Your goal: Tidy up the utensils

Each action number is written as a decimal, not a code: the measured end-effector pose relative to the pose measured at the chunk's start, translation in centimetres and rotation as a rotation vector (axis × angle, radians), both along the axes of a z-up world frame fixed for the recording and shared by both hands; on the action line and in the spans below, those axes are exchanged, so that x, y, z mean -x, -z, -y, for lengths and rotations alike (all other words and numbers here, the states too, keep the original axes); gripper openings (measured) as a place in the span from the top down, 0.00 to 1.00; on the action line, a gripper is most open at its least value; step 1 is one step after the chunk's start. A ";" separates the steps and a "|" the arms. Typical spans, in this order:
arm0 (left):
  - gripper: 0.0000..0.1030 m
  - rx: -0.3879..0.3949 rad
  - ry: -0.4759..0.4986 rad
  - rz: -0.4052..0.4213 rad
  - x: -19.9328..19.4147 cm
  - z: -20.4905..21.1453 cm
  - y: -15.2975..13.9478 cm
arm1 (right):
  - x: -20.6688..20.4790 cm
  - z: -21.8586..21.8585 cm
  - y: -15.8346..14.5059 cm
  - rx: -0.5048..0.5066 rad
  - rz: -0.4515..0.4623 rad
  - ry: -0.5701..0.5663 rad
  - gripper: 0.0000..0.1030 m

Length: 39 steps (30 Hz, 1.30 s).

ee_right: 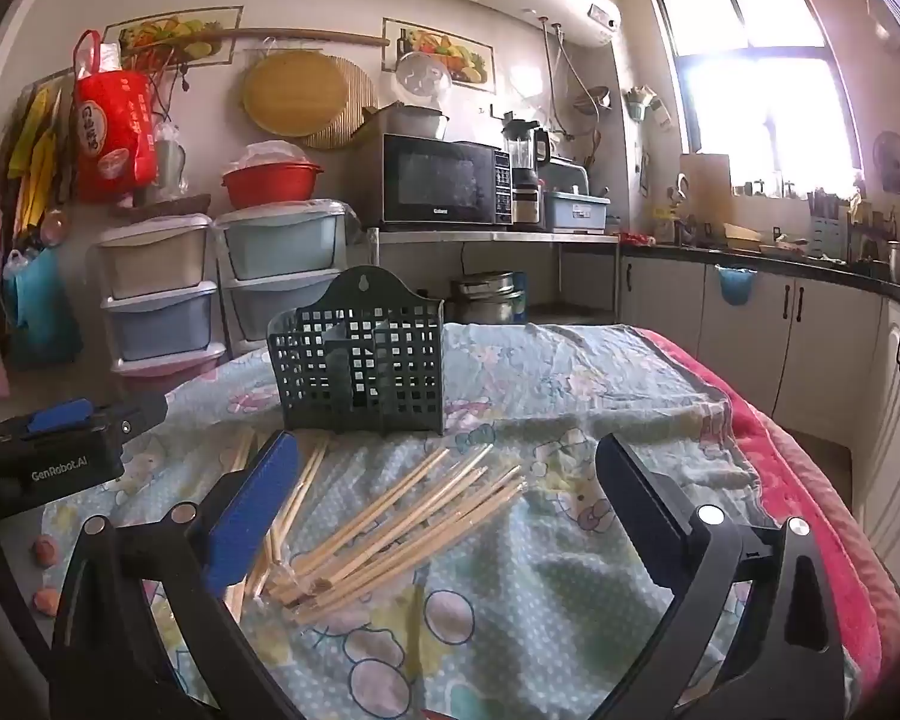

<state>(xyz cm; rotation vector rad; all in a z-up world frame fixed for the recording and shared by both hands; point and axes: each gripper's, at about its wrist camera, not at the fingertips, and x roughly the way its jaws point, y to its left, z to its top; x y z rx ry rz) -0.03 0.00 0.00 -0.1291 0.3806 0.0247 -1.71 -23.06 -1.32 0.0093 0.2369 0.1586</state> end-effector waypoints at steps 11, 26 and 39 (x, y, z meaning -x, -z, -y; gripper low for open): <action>0.10 -0.002 0.000 0.005 0.1 0.3 -0.3 | 0.2 0.1 0.0 -0.013 0.012 0.001 0.06; 0.10 -0.002 0.011 0.025 0.4 0.3 -0.8 | 0.8 0.2 -0.4 -0.023 0.024 -0.007 0.06; 0.10 -0.008 0.018 0.033 0.6 0.6 -1.2 | 1.0 0.0 -0.5 -0.021 0.033 -0.010 0.06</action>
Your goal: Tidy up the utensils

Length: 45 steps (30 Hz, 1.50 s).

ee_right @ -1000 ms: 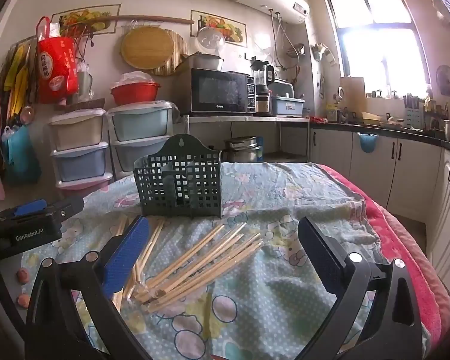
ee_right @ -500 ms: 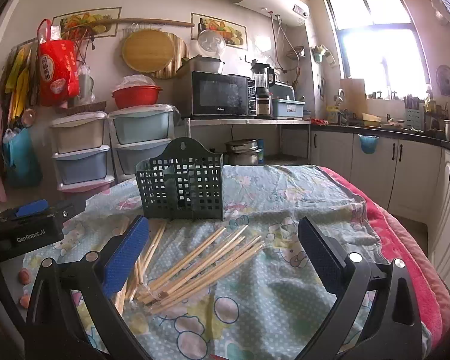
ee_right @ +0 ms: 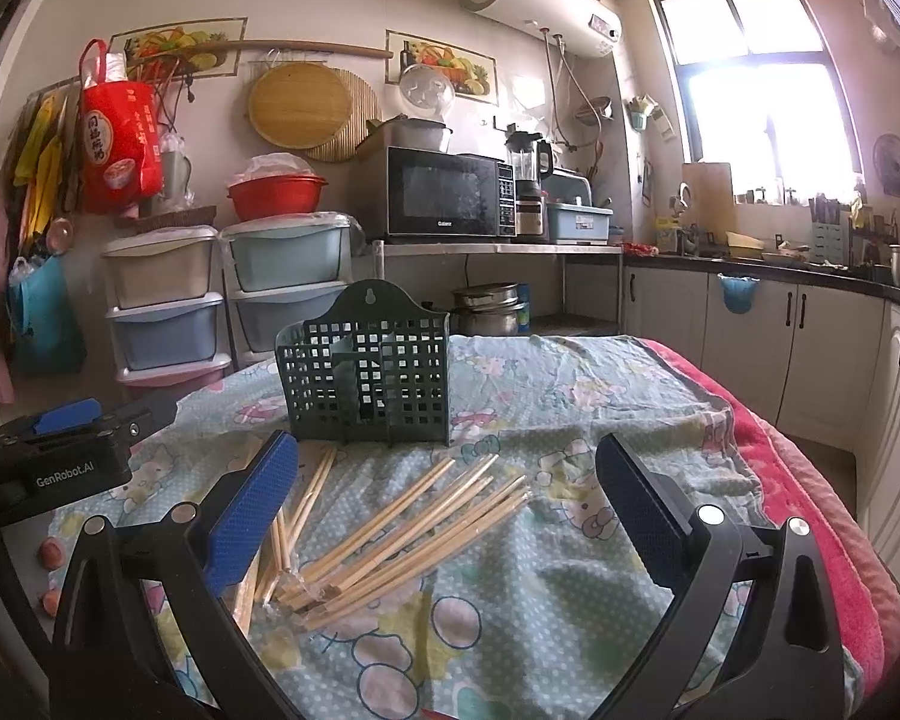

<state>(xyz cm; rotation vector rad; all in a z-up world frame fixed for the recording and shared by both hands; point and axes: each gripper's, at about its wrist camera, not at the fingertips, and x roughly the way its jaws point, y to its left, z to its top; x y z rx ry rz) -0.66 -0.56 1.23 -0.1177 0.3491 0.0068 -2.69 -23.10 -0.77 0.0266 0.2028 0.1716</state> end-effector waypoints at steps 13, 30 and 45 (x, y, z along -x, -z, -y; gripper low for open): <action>0.10 -0.002 0.000 0.006 0.1 0.2 -0.1 | 0.1 -0.1 0.0 -0.003 0.002 -0.001 0.06; 0.10 0.010 -0.027 -0.011 -0.6 -0.6 0.3 | -0.7 -0.8 -0.3 0.037 -0.033 -0.057 0.06; 0.10 0.070 -0.121 -0.119 -3.1 -5.6 0.7 | -4.7 -3.6 -0.6 0.146 -0.200 -0.166 0.06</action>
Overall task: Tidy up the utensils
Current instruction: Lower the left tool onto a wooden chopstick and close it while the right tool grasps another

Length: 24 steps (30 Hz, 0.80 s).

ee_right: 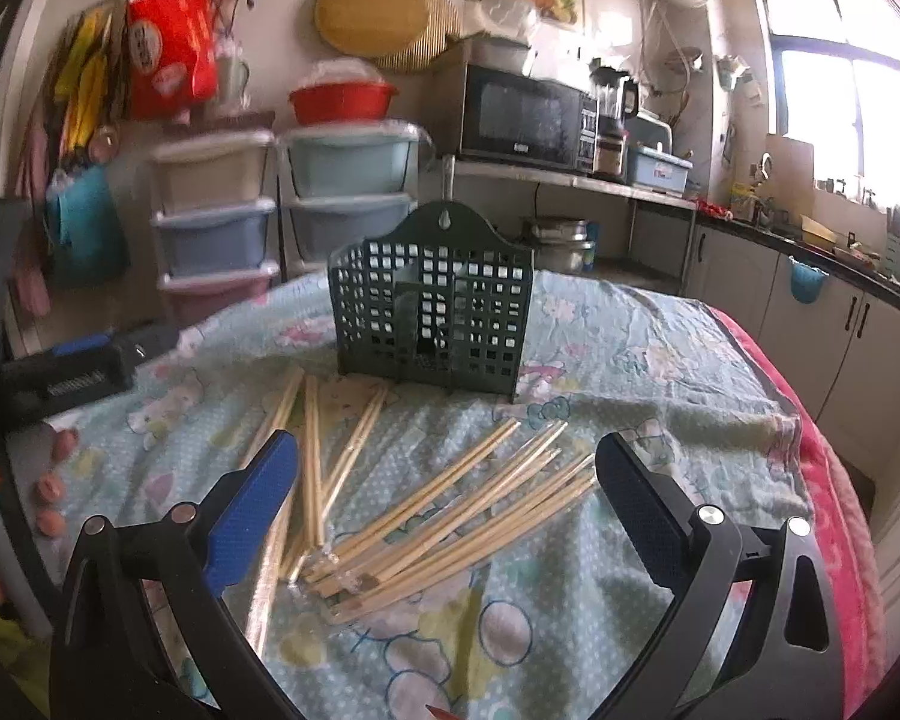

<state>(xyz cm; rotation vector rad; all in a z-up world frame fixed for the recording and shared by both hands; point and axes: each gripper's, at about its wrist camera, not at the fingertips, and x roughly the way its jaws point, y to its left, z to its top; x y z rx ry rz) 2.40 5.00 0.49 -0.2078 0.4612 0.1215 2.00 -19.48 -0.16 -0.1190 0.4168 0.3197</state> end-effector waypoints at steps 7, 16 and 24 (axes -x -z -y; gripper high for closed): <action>0.10 0.006 0.028 -0.017 -1.7 -0.7 -1.0 | -3.1 -0.1 -0.8 -0.014 -0.084 -0.025 0.06; 0.10 0.039 0.124 -0.090 -6.1 -0.7 -1.0 | -6.9 0.7 -1.3 0.007 -0.137 -0.005 0.06; 0.10 0.056 0.179 -0.174 -9.8 0.3 0.0 | -10.5 2.5 -0.8 -0.011 -0.225 0.016 0.06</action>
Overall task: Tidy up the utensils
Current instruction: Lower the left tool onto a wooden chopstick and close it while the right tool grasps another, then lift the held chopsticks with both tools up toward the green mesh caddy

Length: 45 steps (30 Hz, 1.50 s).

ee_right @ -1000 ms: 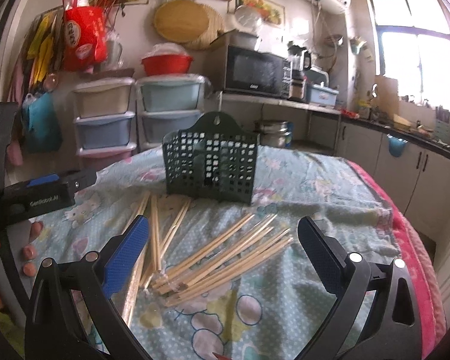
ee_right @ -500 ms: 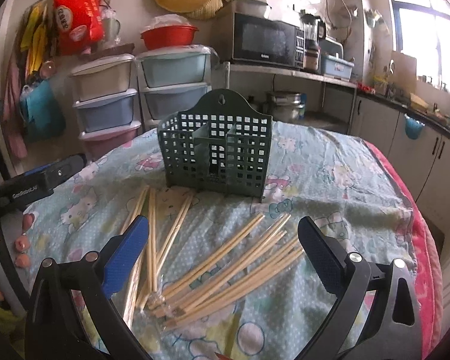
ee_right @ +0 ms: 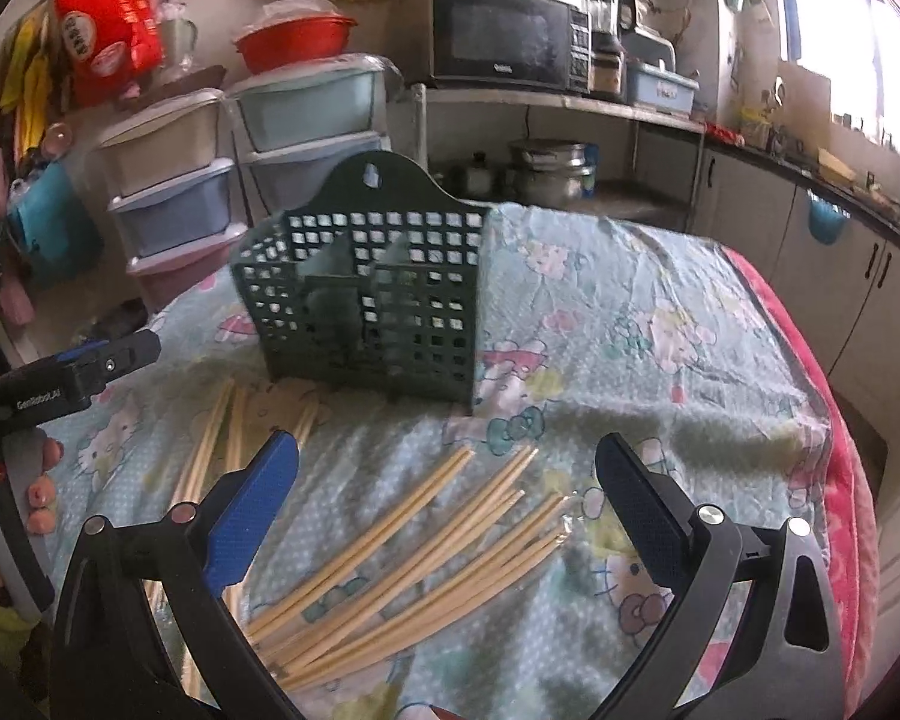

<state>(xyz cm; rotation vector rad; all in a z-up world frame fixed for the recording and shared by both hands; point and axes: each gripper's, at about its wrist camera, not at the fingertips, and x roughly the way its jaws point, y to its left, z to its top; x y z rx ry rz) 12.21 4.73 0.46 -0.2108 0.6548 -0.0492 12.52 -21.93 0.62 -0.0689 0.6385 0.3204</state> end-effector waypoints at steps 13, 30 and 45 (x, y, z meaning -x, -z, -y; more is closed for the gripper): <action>0.23 0.075 0.069 -0.191 -4.2 -0.3 3.9 | -5.3 1.7 3.4 -0.050 -0.199 0.016 0.25; 0.52 0.241 0.077 -0.302 -6.9 -3.0 6.2 | -11.0 4.2 7.2 -0.242 -0.416 0.090 0.81; 0.93 0.261 0.070 -0.330 -8.6 -3.5 6.3 | -11.4 5.5 5.5 -0.267 -0.346 0.093 0.92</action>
